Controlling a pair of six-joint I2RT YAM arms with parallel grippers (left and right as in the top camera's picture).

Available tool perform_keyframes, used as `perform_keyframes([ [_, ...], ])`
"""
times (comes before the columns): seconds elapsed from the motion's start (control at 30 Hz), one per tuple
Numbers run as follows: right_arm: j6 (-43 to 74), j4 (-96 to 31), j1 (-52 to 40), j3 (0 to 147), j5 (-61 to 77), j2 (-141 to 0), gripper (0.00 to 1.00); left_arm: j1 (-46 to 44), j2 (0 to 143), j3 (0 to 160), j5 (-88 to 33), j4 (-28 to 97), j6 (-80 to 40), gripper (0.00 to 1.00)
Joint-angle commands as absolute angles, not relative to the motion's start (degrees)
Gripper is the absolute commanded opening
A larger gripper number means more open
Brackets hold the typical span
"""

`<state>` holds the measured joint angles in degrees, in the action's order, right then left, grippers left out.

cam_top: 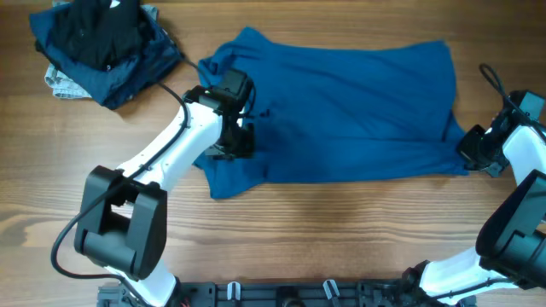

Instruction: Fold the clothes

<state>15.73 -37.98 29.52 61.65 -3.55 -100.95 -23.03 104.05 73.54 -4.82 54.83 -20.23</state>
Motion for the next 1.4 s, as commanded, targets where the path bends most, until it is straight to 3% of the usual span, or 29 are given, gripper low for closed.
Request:
perform_keyframes([
  [0.0, 16.62, -38.11, 29.54, 62.92, -7.07, -101.78, 0.08, -20.99, 105.06, 73.17, -3.16, 54.68, -19.99, 0.4],
  [0.1, 16.62, -38.22, 29.54, 62.92, -6.44, -101.78, 0.08, -20.67, 105.49, 73.17, -5.17, 54.68, -19.94, 0.39],
  [0.27, 16.64, -38.37, 29.54, 62.92, -5.67, -101.78, 0.08, -20.99, 106.67, 73.12, -9.63, 52.47, -19.99, 0.14],
  [0.4, 16.64, -38.54, 29.54, 62.92, -5.08, -101.78, 0.08, -20.99, 109.54, 73.12, -9.61, 52.29, -19.99, 0.05],
  [1.37, 16.51, -37.39, 29.54, 64.18, -7.73, -101.78, 0.06, -4.43, 114.74, 73.12, 2.92, 56.9, -21.5, 0.04],
])
